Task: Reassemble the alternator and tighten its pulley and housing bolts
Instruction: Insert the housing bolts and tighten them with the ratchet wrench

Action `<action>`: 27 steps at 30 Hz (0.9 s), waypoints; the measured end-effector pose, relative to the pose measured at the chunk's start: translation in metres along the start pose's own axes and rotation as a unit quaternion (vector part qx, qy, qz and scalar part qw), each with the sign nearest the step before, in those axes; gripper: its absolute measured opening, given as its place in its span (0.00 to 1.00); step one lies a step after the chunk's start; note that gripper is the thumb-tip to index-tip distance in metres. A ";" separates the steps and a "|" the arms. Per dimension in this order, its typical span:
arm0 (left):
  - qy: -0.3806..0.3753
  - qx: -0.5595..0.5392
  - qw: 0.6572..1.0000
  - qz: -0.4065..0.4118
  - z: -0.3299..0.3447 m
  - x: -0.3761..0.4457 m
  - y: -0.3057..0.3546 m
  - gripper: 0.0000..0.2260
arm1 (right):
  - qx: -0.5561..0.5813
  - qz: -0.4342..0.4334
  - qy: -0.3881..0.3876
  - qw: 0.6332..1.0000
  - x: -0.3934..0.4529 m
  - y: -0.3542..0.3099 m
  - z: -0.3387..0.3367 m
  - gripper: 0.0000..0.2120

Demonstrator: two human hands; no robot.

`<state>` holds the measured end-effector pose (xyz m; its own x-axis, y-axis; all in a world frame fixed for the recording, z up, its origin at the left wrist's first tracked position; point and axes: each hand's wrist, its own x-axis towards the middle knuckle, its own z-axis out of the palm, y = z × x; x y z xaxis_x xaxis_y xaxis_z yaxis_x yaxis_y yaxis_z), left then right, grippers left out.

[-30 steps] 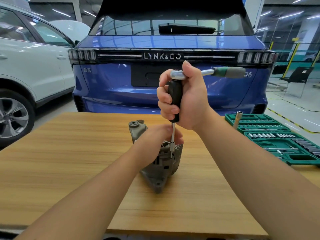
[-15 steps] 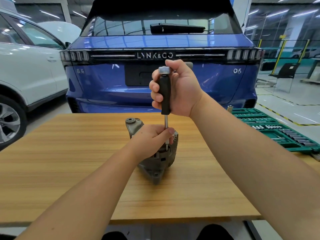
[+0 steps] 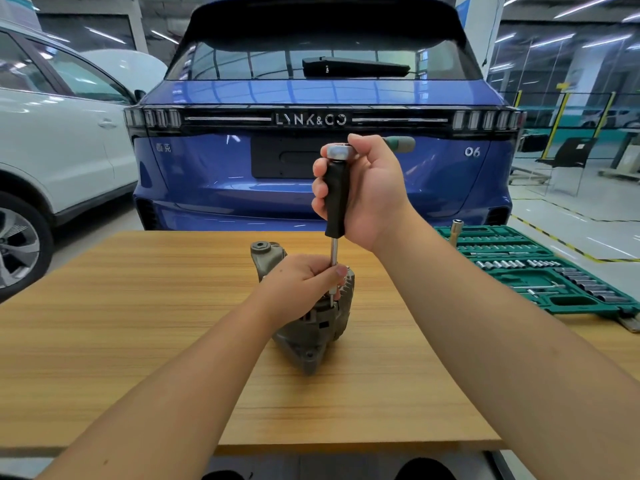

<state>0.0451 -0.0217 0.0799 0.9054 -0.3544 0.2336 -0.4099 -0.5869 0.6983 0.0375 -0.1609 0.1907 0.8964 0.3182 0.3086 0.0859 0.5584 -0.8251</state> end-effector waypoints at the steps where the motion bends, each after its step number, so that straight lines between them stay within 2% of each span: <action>1: 0.000 0.000 1.000 -0.003 0.000 0.000 0.001 0.17 | -0.004 0.004 0.008 1.000 0.000 -0.001 0.002 0.15; 8: -0.006 -0.012 1.000 -0.009 0.000 -0.001 0.002 0.16 | -0.056 0.012 0.094 0.994 0.003 -0.014 0.013 0.11; 12: -0.004 -0.005 1.000 -0.021 0.002 0.002 0.001 0.15 | -0.047 -0.082 0.094 0.991 -0.004 -0.001 0.011 0.11; 14: -0.009 -0.010 1.000 -0.021 0.002 0.003 0.001 0.14 | -0.097 -0.152 0.114 0.977 -0.006 0.004 0.009 0.10; 15: -0.011 -0.011 1.000 -0.021 0.002 0.004 0.002 0.14 | -0.158 -0.198 0.133 0.958 -0.006 0.005 0.009 0.10; 17: -0.013 -0.008 1.000 -0.019 0.002 0.003 0.003 0.14 | -0.306 -0.304 0.153 0.889 -0.008 0.007 0.009 0.09; 19: -0.014 -0.005 1.000 -0.016 0.003 0.002 0.004 0.15 | -0.406 -0.357 0.140 0.829 -0.010 0.008 0.010 0.08; 22: -0.015 -0.012 1.000 -0.018 0.003 0.000 0.006 0.15 | -0.507 -0.352 0.121 0.778 -0.015 0.002 0.011 0.06; 24: -0.013 -0.019 1.000 -0.016 0.003 -0.002 0.008 0.16 | -0.599 -0.342 0.103 0.717 -0.017 -0.003 0.011 0.07; 27: -0.009 -0.030 0.999 -0.005 0.002 -0.005 0.009 0.17 | -0.732 -0.266 0.086 0.621 -0.019 -0.009 0.018 0.11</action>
<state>0.0367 -0.0269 0.0838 0.9072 -0.3617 0.2149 -0.3929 -0.5454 0.7404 0.0121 -0.1583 0.2008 0.5947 0.2294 0.7705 0.5794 -0.7867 -0.2130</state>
